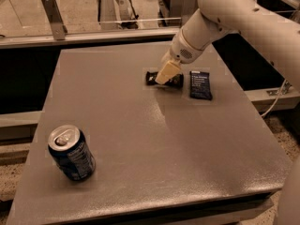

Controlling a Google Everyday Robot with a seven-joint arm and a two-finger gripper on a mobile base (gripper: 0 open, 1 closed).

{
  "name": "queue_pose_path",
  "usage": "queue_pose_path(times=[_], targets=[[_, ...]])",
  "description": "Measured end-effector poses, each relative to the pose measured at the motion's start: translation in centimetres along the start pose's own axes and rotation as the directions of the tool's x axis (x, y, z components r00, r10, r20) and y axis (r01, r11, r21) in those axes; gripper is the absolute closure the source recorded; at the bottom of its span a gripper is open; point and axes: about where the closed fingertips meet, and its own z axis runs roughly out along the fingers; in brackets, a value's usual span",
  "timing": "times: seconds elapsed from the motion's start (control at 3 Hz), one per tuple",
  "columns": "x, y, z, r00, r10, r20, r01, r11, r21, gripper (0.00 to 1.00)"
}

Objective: Move rxbar chocolate near rxbar blueberry

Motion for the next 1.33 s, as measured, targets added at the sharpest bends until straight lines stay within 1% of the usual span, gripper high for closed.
queue_pose_path(times=[0.33,0.67,1.0,1.33], targets=[[0.8,0.0,-0.6,1.0,-0.017,-0.006,0.017,0.9999,-0.001,0.0],[1.3,0.2,-1.9,0.999,0.001,0.037,-0.002,0.9999,0.014,0.0],[2.3,-0.4,-3.6,0.985,0.046,0.169,-0.054,0.9975,0.045,0.0],[4.2,-2.0,-7.3,0.946,0.086,0.311,-0.124,0.9867,0.105,0.0]])
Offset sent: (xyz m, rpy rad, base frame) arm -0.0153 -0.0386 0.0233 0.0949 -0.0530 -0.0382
